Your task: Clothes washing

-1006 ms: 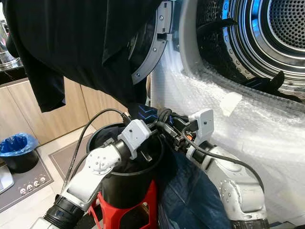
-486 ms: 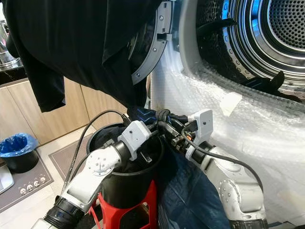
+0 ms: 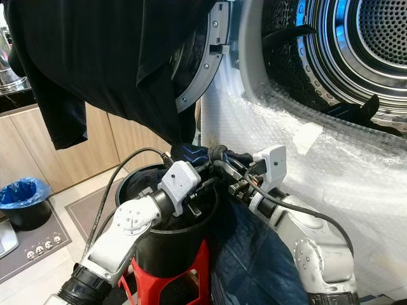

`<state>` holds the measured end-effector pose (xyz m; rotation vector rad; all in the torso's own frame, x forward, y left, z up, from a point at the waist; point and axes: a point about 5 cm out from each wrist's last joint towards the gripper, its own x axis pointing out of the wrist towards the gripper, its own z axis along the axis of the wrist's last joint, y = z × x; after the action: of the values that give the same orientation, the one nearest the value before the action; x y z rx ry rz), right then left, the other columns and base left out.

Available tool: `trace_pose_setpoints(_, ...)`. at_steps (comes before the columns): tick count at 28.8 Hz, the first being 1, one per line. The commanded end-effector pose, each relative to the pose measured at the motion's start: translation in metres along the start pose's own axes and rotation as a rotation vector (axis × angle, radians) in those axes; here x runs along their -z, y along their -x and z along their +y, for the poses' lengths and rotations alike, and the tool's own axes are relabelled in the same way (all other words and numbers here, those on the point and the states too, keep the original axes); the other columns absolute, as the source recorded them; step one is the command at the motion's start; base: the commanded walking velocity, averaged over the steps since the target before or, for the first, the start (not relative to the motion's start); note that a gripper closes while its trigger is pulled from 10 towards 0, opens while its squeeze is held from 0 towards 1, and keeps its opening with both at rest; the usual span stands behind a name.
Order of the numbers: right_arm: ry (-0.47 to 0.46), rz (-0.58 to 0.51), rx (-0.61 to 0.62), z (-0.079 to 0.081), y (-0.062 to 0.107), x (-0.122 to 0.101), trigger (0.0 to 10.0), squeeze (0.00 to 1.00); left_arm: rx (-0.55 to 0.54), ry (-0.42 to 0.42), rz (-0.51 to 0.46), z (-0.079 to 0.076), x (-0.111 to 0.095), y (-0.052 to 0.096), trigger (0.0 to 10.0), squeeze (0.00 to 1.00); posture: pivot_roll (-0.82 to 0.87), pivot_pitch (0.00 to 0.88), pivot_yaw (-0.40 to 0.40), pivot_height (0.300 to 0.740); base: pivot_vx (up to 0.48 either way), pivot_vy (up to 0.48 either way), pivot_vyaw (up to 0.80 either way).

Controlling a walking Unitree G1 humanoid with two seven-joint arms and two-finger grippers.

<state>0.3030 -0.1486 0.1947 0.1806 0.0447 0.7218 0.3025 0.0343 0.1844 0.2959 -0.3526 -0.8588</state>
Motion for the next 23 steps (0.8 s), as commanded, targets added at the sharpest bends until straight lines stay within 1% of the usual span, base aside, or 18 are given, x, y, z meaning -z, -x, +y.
trace_pose_setpoints(1, 0.002, -0.022, -0.002, -0.002, 0.002, -0.007, 0.0, 0.0, 0.063, -0.004, -0.02, -0.01, -0.007, -0.001, 10.0, 1.0, -0.04, 0.0, -0.042, 0.74, 0.0, 0.0, 0.0)
trace_pose_setpoints(7, 0.009, -0.03, 0.01, -0.007, 0.006, -0.009, 0.0, 0.0, 0.098, 0.007, -0.019, -0.013, -0.008, 0.005, 10.0, 1.0, -0.04, 0.0, -0.042, 0.74, 0.0, 0.0, 0.0)
trace_pose_setpoints(10, 0.021, -0.034, 0.012, -0.011, 0.009, -0.011, 0.0, 0.0, 0.129, 0.021, -0.013, -0.017, -0.009, 0.011, 10.0, 1.0, -0.04, 0.0, -0.041, 0.74, 0.0, 0.0, 0.0)
trace_pose_setpoints(12, 0.046, -0.056, -0.014, -0.012, 0.013, -0.016, 0.0, 0.0, 0.164, 0.047, -0.006, -0.02, -0.009, 0.016, 10.0, 1.0, -0.04, 0.0, -0.041, 0.74, 0.0, 0.0, 0.0)
trace_pose_setpoints(13, 0.062, -0.072, -0.052, -0.012, 0.017, -0.02, 0.0, 0.0, 0.191, 0.066, 0.002, -0.023, -0.009, 0.021, 10.0, 1.0, -0.04, 0.0, -0.04, 0.74, 0.0, 0.0, 0.0)
trace_pose_setpoints(15, 0.063, -0.074, -0.06, -0.012, 0.018, -0.021, 0.0, 0.0, 0.194, 0.068, 0.004, -0.023, -0.009, 0.021, 10.0, 1.0, -0.04, 0.0, -0.04, 0.74, 0.0, 0.0, 0.0)
trace_pose_setpoints(17, 0.092, -0.101, -0.118, -0.011, 0.024, -0.028, 0.0, 0.0, 0.213, 0.07, 0.014, -0.025, -0.009, 0.025, 10.0, 1.0, -0.03, 0.0, -0.042, 0.74, 0.0, 0.0, 0.0)
trace_pose_setpoints(21, 0.097, -0.148, -0.273, -0.012, 0.038, -0.052, 0.0, 0.0, 0.269, 0.098, 0.062, -0.03, -0.005, 0.037, 10.0, 1.0, -0.03, 0.0, -0.045, 0.74, 0.0, 0.0, 0.0)
trace_pose_setpoints(23, 0.097, -0.16, -0.315, -0.012, 0.041, -0.06, 0.0, 0.0, 0.279, 0.101, 0.072, -0.031, -0.005, 0.04, 10.0, 1.0, -0.03, 0.0, -0.045, 0.74, 0.0, 0.0, 0.0)
